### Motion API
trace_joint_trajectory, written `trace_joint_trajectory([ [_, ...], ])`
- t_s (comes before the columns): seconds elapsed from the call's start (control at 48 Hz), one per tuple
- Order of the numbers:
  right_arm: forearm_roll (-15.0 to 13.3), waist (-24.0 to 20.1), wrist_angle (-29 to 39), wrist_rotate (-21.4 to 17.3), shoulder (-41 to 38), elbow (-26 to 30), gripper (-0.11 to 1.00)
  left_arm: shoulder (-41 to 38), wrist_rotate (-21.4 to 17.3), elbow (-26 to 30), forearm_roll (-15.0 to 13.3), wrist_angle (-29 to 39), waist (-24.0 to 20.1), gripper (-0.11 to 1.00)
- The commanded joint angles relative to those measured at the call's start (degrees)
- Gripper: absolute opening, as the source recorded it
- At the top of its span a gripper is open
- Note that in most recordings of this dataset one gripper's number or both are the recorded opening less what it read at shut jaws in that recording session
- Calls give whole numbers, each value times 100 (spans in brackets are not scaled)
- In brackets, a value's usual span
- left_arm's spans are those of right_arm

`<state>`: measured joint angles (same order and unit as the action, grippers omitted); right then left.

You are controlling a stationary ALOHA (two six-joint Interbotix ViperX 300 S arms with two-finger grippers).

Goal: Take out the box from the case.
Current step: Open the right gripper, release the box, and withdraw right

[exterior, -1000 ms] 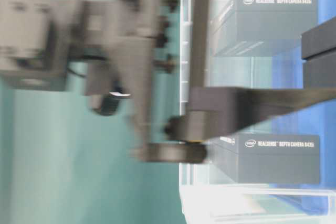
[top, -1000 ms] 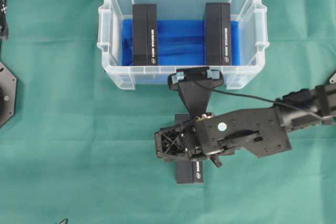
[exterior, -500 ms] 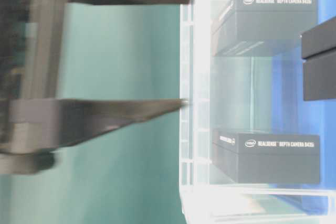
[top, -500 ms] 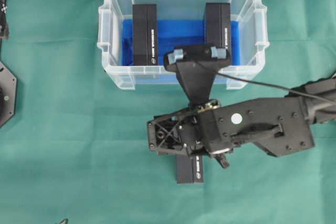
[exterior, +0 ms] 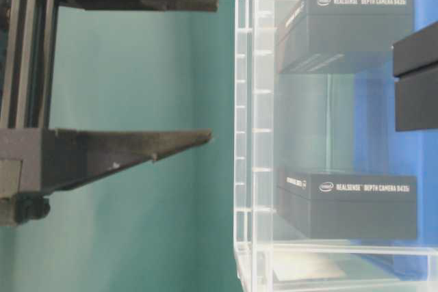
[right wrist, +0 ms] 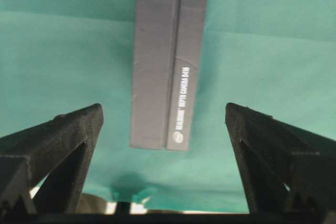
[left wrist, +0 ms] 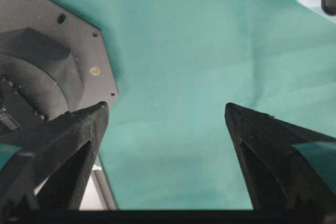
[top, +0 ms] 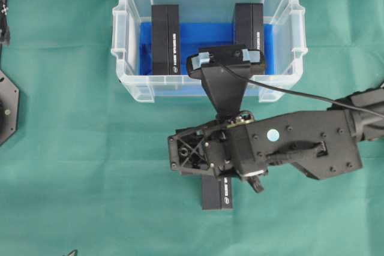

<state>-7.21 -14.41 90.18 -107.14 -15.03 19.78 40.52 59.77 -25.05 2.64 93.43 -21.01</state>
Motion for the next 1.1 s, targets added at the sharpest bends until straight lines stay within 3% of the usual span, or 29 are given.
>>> trace_joint_trajectory([
  [0.0, 9, -79, 97, 53, 360, -35, 91, 9, 0, 62, 18, 0, 0, 95],
  [0.188, 44, -211, 149, 35, 809, -606, 91, 9, 44, 62, 18, 0, 62, 95],
  [0.459, 44, -404, 62, -9, 1767, -1872, 91, 9, 62, 62, 18, -18, 167, 95],
  [0.855, 44, -870, -229, -686, 3419, -3691, 91, 0, 62, 62, 53, -44, 185, 95],
  [1.084, 18, -967, -246, -747, 3858, -4140, 91, 0, 62, 62, 53, -158, 185, 95],
])
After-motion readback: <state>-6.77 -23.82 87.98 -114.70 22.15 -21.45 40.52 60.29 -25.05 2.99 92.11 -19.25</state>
